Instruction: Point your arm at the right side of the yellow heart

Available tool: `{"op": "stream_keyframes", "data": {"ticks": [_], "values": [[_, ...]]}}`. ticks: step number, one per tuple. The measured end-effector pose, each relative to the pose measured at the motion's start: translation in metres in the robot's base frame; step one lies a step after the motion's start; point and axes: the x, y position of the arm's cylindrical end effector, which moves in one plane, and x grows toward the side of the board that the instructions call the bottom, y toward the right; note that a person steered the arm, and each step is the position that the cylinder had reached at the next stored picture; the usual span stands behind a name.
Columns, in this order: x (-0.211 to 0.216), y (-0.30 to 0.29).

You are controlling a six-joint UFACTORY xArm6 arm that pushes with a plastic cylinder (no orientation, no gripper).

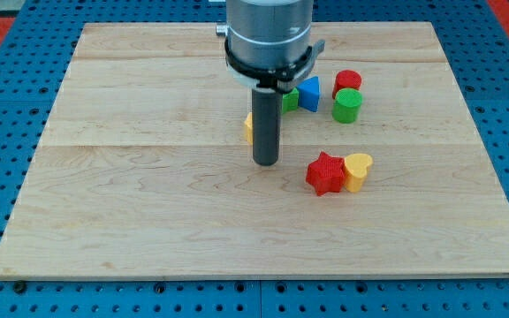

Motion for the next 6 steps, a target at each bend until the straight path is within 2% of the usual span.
{"op": "stream_keyframes", "data": {"ticks": [1,2,3,4,5,6], "values": [[0.036,-0.028],[0.076,0.006],[0.085,0.082],[0.079,0.149],[0.042,0.162],[0.022,0.161]]}}
